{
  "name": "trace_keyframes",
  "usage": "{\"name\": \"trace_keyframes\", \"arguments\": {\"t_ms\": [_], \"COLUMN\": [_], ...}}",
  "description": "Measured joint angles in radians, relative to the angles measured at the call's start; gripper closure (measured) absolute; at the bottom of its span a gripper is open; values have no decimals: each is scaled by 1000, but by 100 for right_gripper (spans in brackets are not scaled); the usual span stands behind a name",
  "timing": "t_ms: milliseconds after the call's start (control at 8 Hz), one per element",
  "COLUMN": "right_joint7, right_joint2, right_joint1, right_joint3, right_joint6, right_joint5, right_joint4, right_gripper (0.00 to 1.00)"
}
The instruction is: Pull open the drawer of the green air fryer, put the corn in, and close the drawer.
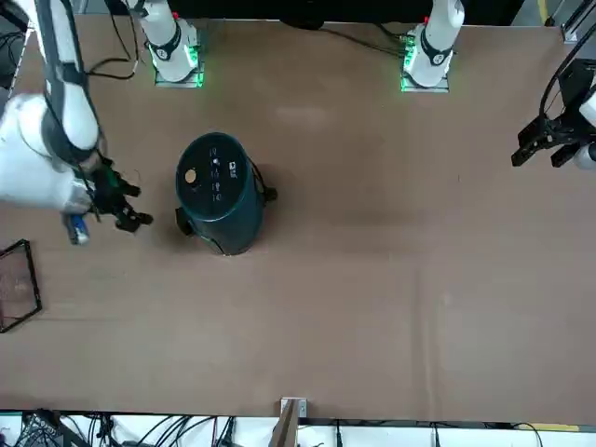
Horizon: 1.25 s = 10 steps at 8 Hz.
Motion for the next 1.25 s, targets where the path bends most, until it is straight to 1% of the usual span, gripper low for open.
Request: {"name": "trace_keyframes", "arguments": {"t_ms": [250,625,875,1000,1250], "right_joint7": [-273,-547,-593,-594,-594], "right_joint2": [-66,-103,-139,-169,-236], "right_joint1": [-61,-115,-124,-121,-116], "right_joint3": [-7,-12,-9,-3,26], "right_joint6": [-14,-18,-35,-79,-208], "right_joint5": [-74,-137,-206,-229,-243], "right_joint4": [23,102,165,179,182], "right_gripper": [0,0,0,0,0]}}
